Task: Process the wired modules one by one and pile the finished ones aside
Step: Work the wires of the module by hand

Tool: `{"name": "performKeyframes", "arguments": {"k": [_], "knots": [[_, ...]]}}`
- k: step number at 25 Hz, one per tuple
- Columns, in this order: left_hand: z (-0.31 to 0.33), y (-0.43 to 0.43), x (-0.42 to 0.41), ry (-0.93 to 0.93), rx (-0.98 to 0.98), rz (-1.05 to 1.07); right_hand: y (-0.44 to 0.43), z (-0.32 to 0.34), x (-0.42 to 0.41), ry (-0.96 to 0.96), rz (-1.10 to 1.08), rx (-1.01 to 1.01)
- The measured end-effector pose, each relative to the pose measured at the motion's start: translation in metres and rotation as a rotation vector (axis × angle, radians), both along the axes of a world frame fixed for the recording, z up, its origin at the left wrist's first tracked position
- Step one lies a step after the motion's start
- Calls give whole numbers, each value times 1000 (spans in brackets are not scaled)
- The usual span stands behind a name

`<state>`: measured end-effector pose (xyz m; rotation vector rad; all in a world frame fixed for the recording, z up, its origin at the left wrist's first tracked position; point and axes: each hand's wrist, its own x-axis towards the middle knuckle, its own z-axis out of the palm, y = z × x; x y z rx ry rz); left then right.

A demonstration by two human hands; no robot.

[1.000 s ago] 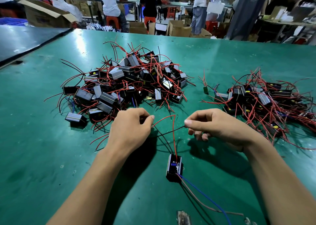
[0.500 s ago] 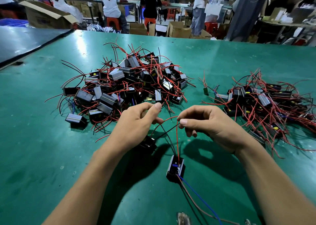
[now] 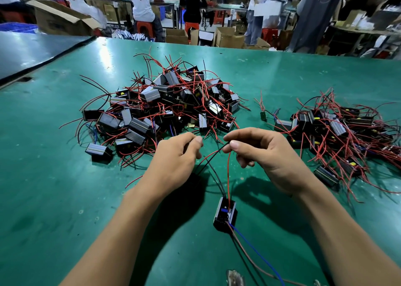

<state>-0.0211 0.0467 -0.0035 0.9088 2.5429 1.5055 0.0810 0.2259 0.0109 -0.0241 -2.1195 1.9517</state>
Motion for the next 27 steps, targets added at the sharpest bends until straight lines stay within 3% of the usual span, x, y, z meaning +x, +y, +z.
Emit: {"name": "performKeyframes", "arguments": {"k": [4,8,11,14,17,21,24,27], "knots": [[8,-4,11,53,178,-106,-10,-6,-4,76,-72,116],[10,-7,14,123,140,-150,-13,-8,-6,92,-143,170],[10,-6,13,79,176,-119,-9,-10,-13,175,-252,15],[10,-6,12,-103,243,-110,-4,-19,-22,-18,-415,-211],[8,-6,9,-179,240,-133,-8,-31,-23,-316,-279,-222],[7,-5,8,-256,286,-152,-11,-32,-19,-467,-86,-280],[5,-6,7,-265,298,-154,-12,-30,-17,-492,-16,-263],[4,-5,6,-315,327,-139,-11,-30,-16,-378,-21,-245]]}}
